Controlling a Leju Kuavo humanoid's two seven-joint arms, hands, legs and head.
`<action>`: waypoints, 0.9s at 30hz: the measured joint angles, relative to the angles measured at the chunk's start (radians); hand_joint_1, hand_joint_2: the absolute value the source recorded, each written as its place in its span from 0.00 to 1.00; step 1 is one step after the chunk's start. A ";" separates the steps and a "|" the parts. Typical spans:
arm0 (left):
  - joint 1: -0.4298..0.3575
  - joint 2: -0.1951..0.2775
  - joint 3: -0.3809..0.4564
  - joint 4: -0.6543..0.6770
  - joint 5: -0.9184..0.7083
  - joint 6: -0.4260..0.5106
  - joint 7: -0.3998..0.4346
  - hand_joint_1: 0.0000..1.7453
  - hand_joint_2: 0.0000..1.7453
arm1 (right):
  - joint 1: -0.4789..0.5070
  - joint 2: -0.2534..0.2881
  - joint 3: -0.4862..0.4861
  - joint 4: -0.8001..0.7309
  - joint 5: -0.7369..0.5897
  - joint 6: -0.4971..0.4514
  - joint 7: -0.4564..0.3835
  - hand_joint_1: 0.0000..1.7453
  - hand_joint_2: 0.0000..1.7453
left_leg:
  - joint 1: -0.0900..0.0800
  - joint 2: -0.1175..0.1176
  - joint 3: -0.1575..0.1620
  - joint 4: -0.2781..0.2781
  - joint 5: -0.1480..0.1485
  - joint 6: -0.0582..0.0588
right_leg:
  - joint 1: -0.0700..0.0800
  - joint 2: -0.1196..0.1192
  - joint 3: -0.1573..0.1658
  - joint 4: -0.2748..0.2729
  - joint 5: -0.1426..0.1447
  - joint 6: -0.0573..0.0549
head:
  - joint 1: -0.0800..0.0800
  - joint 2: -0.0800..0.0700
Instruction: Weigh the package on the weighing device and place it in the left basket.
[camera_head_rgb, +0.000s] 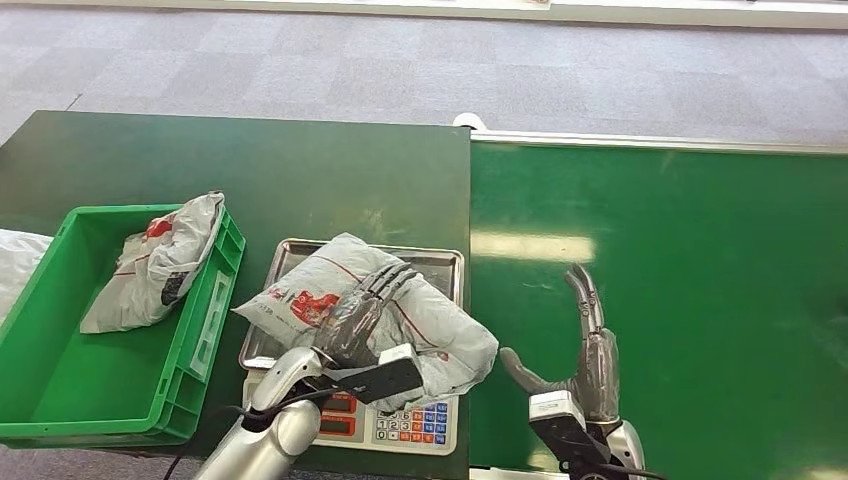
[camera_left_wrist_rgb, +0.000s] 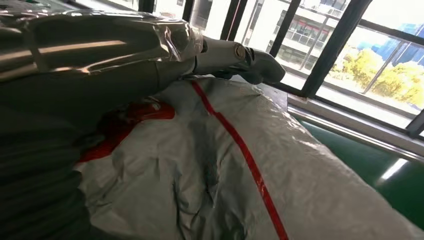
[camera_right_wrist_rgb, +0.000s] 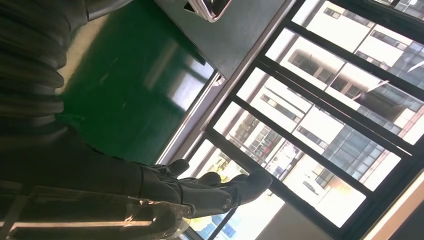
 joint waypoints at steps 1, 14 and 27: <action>-0.006 0.002 -0.009 0.015 -0.026 0.002 0.018 0.00 1.00 | 0.002 0.001 0.000 -0.001 0.001 0.003 0.000 0.00 1.00 | 0.000 0.000 0.000 0.000 0.000 0.000 | 0.000 0.000 0.001 0.000 0.000 0.000 | 0.000 0.000; -0.031 0.002 -0.024 0.062 -0.282 -0.054 0.163 0.97 1.00 | 0.047 0.009 -0.001 -0.039 0.016 0.008 -0.001 0.00 1.00 | 0.000 0.000 0.018 -0.001 -0.003 -0.001 | 0.000 0.000 0.018 0.000 -0.002 -0.002 | 0.000 0.000; 0.067 0.009 0.010 -0.093 0.019 0.012 -0.067 0.95 1.00 | 0.090 0.017 -0.005 -0.070 0.043 0.003 0.009 0.00 1.00 | 0.000 0.000 0.012 -0.001 -0.001 -0.001 | 0.000 0.000 0.012 0.000 -0.002 -0.001 | 0.000 0.000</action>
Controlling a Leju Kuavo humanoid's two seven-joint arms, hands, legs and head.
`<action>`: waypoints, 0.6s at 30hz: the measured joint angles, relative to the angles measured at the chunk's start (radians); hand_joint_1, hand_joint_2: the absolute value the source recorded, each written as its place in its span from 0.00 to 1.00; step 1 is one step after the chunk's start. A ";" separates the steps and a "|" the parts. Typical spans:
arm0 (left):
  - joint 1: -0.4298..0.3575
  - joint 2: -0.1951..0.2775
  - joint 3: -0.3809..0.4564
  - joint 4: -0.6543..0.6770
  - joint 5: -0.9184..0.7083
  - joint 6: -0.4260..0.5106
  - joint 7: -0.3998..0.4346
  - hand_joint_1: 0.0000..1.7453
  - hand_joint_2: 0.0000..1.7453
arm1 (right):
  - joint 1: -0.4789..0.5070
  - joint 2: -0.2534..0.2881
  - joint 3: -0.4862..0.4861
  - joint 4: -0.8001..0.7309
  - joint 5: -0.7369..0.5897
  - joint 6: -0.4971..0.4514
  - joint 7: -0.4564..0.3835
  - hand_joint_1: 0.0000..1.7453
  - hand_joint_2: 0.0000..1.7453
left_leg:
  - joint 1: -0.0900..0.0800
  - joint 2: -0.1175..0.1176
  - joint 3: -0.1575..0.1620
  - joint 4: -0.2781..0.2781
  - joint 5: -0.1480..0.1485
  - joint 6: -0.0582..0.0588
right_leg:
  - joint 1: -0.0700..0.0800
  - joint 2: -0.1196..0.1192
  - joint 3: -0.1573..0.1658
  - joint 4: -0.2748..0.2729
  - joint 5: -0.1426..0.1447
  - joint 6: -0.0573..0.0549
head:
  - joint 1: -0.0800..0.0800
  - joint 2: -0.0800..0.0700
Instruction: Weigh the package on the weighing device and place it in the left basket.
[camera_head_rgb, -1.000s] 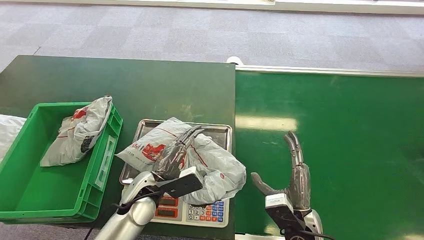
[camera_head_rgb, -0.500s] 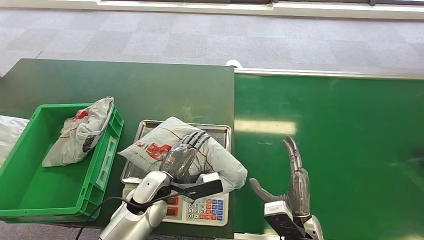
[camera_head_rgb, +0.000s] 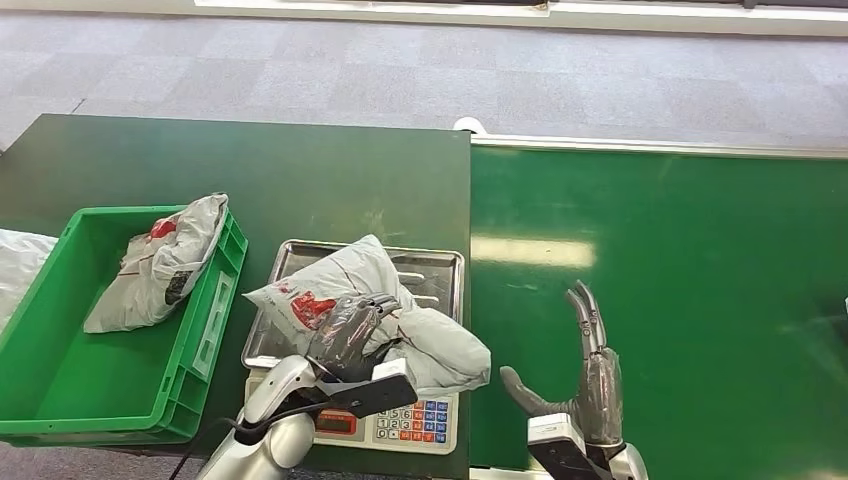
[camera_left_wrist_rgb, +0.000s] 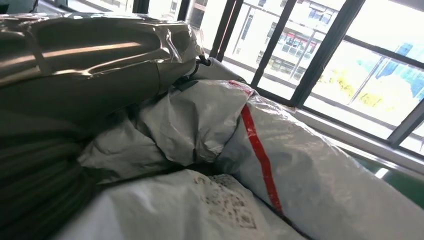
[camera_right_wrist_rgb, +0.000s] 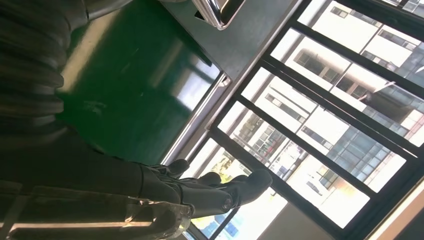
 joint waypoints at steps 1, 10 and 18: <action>0.012 0.002 0.002 -0.024 0.020 0.002 -0.009 0.96 1.00 | 0.002 0.000 0.000 0.000 0.000 -0.002 0.000 0.00 1.00 | 0.000 0.000 -0.002 0.000 0.000 0.000 | 0.000 0.000 -0.002 0.000 0.000 0.000 | 0.000 0.000; 0.113 0.020 0.049 -0.228 0.320 0.090 -0.150 0.99 1.00 | 0.013 -0.001 0.005 0.001 -0.001 -0.054 0.006 0.00 1.00 | 0.000 0.000 -0.009 0.000 0.000 0.000 | 0.000 0.000 -0.010 0.000 0.000 0.000 | 0.000 0.000; 0.155 0.038 0.121 -0.345 0.435 0.120 -0.225 0.99 1.00 | 0.013 -0.006 0.010 0.001 0.003 -0.077 0.023 0.00 1.00 | 0.000 0.000 -0.009 0.000 0.000 0.000 | 0.000 0.000 -0.010 0.000 0.000 0.000 | 0.000 0.000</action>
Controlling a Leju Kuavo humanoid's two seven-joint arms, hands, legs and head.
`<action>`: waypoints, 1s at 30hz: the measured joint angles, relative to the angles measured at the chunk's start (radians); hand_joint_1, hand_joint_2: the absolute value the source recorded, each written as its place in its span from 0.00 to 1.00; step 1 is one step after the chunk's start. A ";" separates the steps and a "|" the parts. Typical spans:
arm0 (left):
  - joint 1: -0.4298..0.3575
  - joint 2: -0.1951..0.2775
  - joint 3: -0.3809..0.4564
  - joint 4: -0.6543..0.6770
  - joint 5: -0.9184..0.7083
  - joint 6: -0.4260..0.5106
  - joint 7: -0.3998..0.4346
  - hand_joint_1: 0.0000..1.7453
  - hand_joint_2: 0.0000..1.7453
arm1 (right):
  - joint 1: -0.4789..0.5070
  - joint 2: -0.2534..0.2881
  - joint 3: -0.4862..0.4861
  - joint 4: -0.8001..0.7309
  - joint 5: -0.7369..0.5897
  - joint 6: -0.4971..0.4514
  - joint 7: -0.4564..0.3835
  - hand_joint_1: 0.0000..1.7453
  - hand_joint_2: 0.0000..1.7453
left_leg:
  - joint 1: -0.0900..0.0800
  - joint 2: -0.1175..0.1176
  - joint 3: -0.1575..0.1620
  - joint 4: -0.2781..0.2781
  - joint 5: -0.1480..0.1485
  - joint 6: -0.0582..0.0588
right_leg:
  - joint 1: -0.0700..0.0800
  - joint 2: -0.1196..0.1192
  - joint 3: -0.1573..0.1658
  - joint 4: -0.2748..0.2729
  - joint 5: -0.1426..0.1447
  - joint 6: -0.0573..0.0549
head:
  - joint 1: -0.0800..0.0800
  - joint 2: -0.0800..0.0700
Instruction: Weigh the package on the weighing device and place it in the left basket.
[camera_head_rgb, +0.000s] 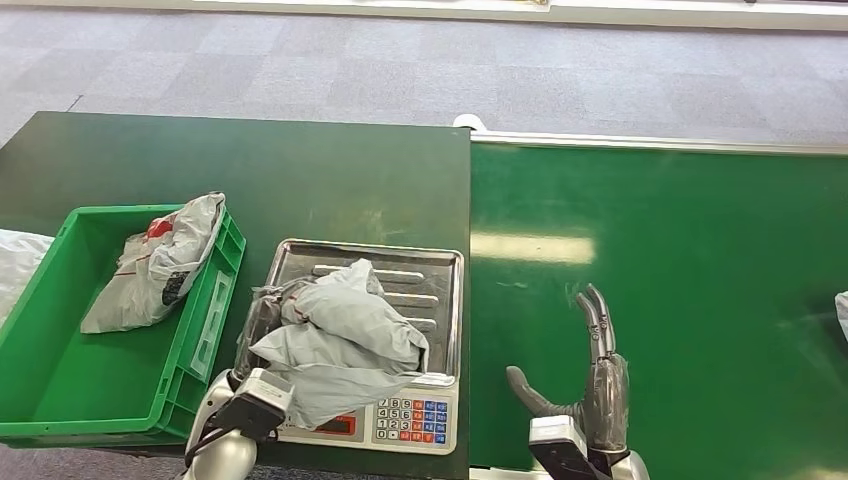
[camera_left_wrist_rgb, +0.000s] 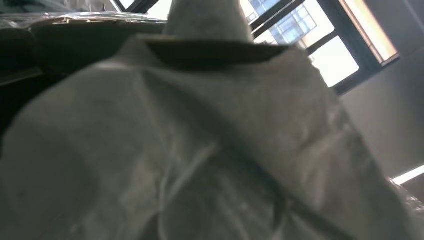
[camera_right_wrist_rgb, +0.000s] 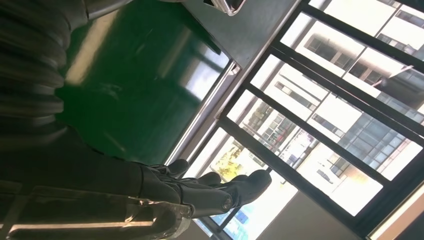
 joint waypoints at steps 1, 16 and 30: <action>0.003 0.003 0.012 -0.018 0.006 0.009 -0.008 0.99 1.00 | 0.000 0.000 0.000 0.000 0.000 0.000 0.002 0.00 1.00 | 0.000 0.000 0.000 0.000 0.000 0.000 | 0.000 0.000 0.000 0.000 0.000 0.000 | 0.000 0.000; 0.005 0.047 0.252 -0.147 -0.116 0.194 0.152 0.94 1.00 | 0.030 -0.012 -0.003 0.000 -0.038 -0.001 0.004 0.00 1.00 | 0.000 0.000 0.000 0.000 0.000 0.000 | 0.000 0.000 0.000 0.000 0.000 0.000 | 0.000 0.000; -0.043 0.071 0.629 -0.065 -0.400 0.281 0.402 0.93 1.00 | 0.003 -0.008 -0.006 0.004 -0.056 0.091 0.032 0.00 1.00 | 0.001 0.002 -0.001 0.000 0.000 0.000 | 0.001 0.002 -0.002 0.000 0.000 0.000 | 0.000 0.000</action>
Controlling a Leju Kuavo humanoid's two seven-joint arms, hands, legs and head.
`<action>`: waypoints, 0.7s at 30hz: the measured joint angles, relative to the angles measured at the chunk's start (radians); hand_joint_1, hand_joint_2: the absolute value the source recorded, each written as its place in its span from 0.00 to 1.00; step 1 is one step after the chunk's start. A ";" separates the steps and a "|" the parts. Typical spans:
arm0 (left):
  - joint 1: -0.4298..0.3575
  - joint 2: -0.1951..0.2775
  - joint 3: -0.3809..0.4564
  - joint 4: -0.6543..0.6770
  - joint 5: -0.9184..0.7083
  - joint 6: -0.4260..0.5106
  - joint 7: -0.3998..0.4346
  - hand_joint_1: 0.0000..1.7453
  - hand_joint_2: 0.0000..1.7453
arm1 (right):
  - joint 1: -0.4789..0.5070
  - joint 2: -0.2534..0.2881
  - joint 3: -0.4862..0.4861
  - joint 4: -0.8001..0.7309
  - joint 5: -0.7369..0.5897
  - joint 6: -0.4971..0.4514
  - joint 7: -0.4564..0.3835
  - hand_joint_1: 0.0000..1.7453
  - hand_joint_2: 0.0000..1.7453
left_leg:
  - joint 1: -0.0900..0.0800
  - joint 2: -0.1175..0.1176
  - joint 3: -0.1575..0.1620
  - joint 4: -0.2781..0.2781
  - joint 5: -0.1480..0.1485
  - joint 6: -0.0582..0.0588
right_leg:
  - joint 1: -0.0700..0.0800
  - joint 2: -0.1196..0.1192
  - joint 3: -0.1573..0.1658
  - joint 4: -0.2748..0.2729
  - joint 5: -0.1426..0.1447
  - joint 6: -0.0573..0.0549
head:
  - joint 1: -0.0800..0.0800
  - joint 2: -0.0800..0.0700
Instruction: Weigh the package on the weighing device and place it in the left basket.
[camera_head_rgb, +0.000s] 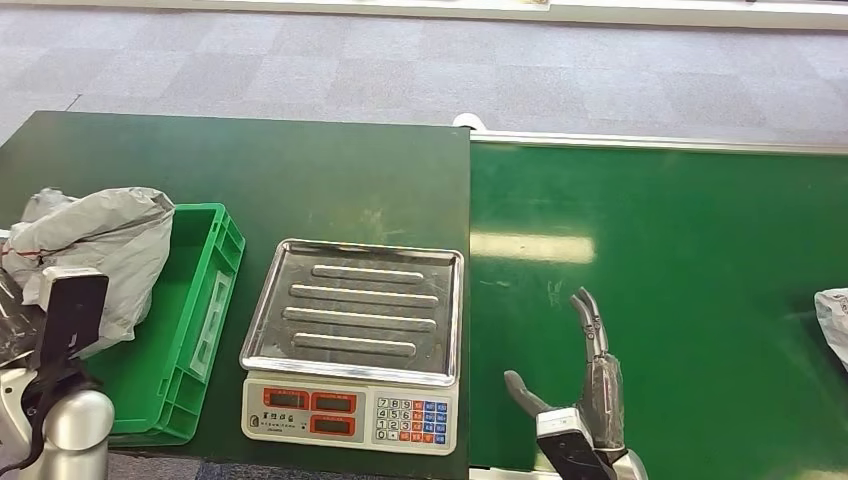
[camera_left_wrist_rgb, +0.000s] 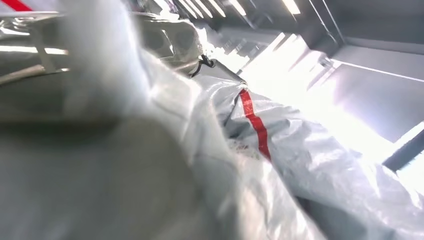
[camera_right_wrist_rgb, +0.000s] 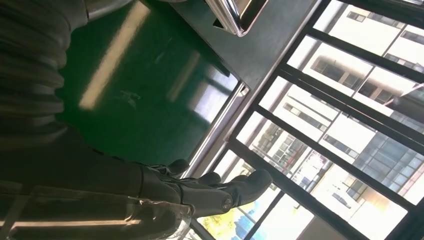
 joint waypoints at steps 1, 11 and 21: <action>0.000 0.001 0.017 0.007 -0.031 -0.001 0.021 0.93 1.00 | 0.000 0.001 0.000 0.000 0.001 0.001 0.002 0.00 1.00 | 0.000 0.000 0.000 0.000 0.000 0.000 | 0.000 0.000 0.000 0.000 0.000 0.000 | 0.000 0.000; -0.002 0.002 0.155 0.041 -0.235 0.003 0.118 0.58 1.00 | 0.014 0.012 -0.009 -0.002 0.019 -0.004 0.029 0.00 1.00 | 0.000 0.000 0.000 0.000 0.000 0.000 | 0.000 0.000 -0.002 0.000 0.000 0.000 | 0.000 0.000; -0.036 -0.003 0.142 0.084 -0.213 -0.089 0.126 0.00 1.00 | 0.027 0.021 -0.012 -0.016 0.042 0.009 0.046 0.00 1.00 | 0.000 0.000 0.000 0.000 0.000 0.000 | 0.000 0.000 -0.001 0.000 0.000 0.000 | 0.000 0.000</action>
